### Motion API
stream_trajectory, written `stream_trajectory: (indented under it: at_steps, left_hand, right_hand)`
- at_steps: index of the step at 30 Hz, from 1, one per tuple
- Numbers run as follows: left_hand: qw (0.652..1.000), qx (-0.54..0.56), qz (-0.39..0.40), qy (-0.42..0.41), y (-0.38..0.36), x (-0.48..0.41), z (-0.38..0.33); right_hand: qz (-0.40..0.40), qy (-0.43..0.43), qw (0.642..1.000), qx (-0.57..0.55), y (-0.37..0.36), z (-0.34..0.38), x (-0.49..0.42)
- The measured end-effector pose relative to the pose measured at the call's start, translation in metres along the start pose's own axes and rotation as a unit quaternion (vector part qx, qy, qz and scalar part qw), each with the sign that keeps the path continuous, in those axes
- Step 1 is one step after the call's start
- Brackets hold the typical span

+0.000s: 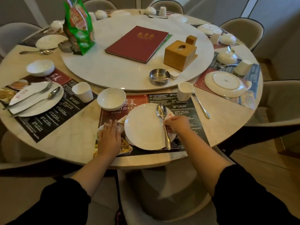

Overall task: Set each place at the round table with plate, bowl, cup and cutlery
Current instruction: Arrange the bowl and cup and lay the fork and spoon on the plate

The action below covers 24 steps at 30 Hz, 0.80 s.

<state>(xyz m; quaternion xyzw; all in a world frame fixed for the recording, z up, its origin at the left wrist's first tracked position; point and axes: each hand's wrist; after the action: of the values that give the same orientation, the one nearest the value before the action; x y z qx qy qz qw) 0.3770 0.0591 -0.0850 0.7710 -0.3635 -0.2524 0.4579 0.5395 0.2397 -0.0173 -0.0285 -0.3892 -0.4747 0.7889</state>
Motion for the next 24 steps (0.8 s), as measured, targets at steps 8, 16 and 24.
stream_trajectory:
  at_steps: [8, 16, 24]
  left_hand:
    - [0.996, -0.084, 0.040, -0.013, -0.006, 0.002, 0.006]
    - [0.996, -0.081, 0.039, -0.021, -0.006, 0.003, 0.008]
    - [0.957, 0.187, -0.192, -0.112, 0.010, 0.003, -0.013]
  right_hand:
    - [-0.004, 0.011, 1.000, 0.029, -0.013, -0.002, -0.006]
    - [-0.002, 0.029, 0.999, 0.034, -0.018, -0.002, -0.008]
    - [-0.047, 0.081, 0.994, 0.052, -0.007, -0.005, -0.015]
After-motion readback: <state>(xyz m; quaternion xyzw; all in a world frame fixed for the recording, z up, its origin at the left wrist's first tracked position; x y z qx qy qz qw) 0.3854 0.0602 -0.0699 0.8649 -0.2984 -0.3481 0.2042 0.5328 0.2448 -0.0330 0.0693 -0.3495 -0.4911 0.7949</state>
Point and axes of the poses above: each hand's wrist, its own x-axis away from the middle knuckle, its own y-axis out of the back of the hand, z = x × y, and after that the axes turned 12 degrees about -y, right-handed
